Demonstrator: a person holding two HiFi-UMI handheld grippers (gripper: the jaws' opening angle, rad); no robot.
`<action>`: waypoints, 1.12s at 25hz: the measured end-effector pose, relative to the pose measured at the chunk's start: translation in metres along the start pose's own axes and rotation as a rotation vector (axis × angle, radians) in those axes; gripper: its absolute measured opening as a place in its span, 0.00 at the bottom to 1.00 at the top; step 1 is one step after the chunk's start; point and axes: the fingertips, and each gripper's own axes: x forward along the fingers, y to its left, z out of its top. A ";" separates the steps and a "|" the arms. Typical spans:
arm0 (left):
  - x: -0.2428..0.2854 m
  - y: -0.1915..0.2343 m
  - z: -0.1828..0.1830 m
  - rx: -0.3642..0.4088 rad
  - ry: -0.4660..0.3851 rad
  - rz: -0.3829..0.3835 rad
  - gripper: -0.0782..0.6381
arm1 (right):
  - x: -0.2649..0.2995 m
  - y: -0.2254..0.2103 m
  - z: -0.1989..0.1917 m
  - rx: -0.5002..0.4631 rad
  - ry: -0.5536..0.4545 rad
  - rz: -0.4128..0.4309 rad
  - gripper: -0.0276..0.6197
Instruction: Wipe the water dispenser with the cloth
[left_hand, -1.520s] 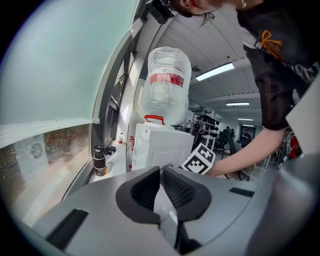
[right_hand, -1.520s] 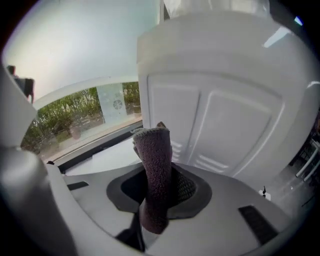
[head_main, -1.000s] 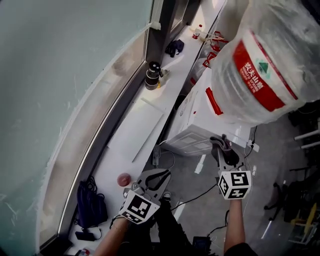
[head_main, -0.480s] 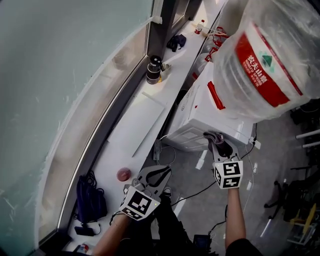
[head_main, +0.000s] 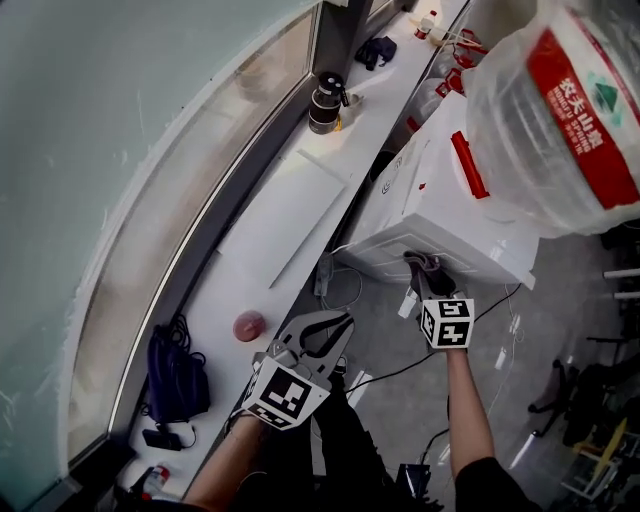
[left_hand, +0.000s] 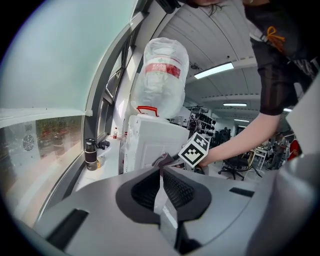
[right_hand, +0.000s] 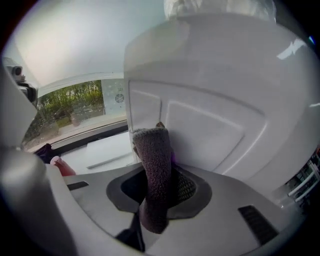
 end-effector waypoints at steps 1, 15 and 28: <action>0.003 0.001 -0.002 0.001 -0.002 0.003 0.14 | 0.010 0.002 -0.008 0.013 0.011 0.007 0.20; 0.028 0.027 -0.035 -0.019 -0.026 0.072 0.14 | 0.139 0.031 -0.122 0.113 0.222 0.009 0.20; 0.043 0.041 -0.070 -0.052 -0.040 0.084 0.14 | 0.203 0.045 -0.178 0.125 0.321 -0.017 0.20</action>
